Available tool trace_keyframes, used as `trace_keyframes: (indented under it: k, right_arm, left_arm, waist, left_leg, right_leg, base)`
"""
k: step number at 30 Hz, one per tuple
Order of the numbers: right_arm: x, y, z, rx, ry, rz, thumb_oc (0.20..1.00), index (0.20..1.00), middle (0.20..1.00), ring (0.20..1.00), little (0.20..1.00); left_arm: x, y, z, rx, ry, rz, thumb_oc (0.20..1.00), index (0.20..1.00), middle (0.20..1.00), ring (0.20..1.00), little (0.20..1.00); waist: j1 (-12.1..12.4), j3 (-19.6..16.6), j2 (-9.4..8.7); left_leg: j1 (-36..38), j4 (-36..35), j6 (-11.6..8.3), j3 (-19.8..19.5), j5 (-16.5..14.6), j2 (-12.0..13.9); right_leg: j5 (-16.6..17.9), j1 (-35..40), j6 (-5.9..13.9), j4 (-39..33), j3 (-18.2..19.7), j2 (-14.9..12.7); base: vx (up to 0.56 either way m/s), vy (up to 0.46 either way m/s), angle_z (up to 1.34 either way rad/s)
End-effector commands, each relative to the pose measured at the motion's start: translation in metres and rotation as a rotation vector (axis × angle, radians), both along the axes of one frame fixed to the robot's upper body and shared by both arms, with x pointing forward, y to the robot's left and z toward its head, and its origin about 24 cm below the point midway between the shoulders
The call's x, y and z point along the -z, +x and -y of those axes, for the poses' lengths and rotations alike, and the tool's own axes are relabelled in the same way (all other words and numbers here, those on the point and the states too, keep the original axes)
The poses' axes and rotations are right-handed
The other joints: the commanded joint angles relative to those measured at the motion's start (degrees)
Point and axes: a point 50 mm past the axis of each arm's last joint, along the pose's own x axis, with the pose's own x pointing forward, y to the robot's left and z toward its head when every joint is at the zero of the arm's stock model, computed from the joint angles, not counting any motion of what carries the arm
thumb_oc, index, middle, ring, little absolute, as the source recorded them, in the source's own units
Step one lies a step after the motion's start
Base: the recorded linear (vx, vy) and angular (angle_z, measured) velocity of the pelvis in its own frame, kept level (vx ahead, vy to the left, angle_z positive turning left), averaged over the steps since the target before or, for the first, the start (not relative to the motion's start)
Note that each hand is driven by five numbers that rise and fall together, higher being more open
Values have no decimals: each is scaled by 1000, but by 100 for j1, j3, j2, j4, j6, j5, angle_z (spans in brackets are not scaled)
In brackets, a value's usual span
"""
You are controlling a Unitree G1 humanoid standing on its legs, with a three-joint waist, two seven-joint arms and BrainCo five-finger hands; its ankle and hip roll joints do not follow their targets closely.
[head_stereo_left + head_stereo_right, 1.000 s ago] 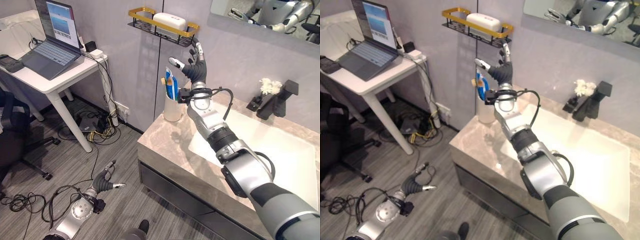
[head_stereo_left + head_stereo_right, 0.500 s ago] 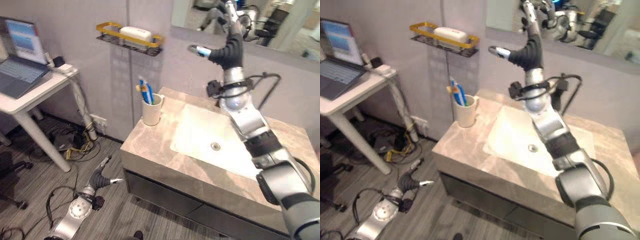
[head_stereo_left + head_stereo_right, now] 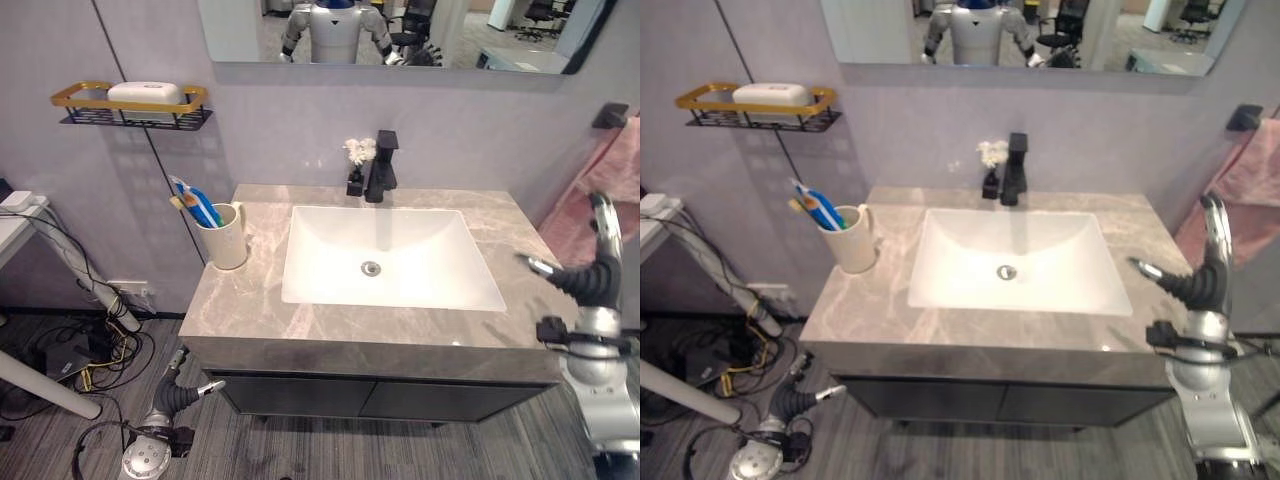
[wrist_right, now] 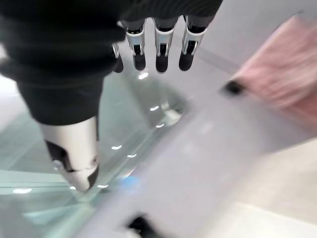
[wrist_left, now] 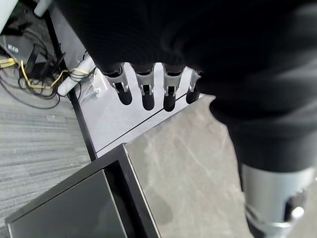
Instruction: Put brush and paste in cup on sink, flatten towel.
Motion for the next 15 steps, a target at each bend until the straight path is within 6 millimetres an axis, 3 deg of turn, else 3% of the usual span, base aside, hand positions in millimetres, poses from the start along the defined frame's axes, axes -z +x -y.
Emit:
trace_keyframes:
  k: [1, 5, 9, 12, 13, 14, 15]
  right_arm:
    - [-17, 7, 7, 63, 37, 176, 1000, 1000, 1000, 1000, 1000]
    - [-6, -3, 13, 117, 37, 138, 1000, 1000, 1000, 1000, 1000]
    - [55, -26, 18, 206, 317, -2, 1000, 1000, 1000, 1000, 1000]
    - [90, -33, 14, 217, 474, -117, 1000, 1000, 1000, 1000, 1000]
    - [119, -45, 13, 238, 567, -235, 1000, 1000, 1000, 1000, 1000]
    - [131, -51, 13, 251, 599, -286, 1000, 1000, 1000, 1000, 1000]
    - [158, -65, 12, 289, 683, -406, 1000, 1000, 1000, 1000, 1000]
  left_arm:
    - [-11, 9, 1, 112, 74, 46, 1000, 1000, 1000, 1000, 1000]
    - [-11, 8, 0, 111, 86, 46, 1000, 1000, 1000, 1000, 1000]
    - [-15, 9, -4, 83, 90, 67, 1000, 1000, 1000, 1000, 1000]
    - [-16, 11, -6, 61, 87, 80, 1000, 1000, 1000, 1000, 1000]
    - [-13, 12, -6, 48, 70, 69, 1000, 1000, 1000, 1000, 1000]
    - [-11, 11, -6, 45, 63, 61, 1000, 1000, 1000, 1000, 1000]
    - [-7, 11, -3, 48, 44, 45, 1000, 1000, 1000, 1000, 1000]
  waist:
    - [48, -127, -138]
    - [-10, -103, -117]
    - [-199, 100, -94]
    - [-220, 137, -66]
    - [-224, 172, -81]
    - [-235, 163, -92]
    - [-186, 120, -119]
  left_leg:
    - [-46, 503, 104, -89, -649, -126]
    - [-56, 507, 115, -62, -654, -135]
    - [-154, 537, 116, 0, -595, -119]
    - [-251, 611, 96, 44, -601, -75]
    - [-265, 621, 73, -23, -581, -71]
    - [-256, 618, 57, -41, -590, -71]
    - [-223, 597, 29, -48, -598, -66]
  right_leg:
    - [910, -525, 235, 40, 30, -43]
    - [936, -573, 249, 68, 64, -52]
    - [1145, -783, 310, 277, 202, -48]
    - [938, -817, 245, 344, 166, -16]
    - [926, -858, 222, 306, 208, 1]
    - [923, -830, 211, 248, 189, -6]
    - [931, -764, 203, 147, 137, -18]
  base:
    - [-43, 35, -18]
    - [-14, 26, -7]
    - [-73, 3, 0]
    - [-77, -11, -12]
    - [-4, -37, -20]
    - [22, -62, -8]
    - [51, -53, 22]
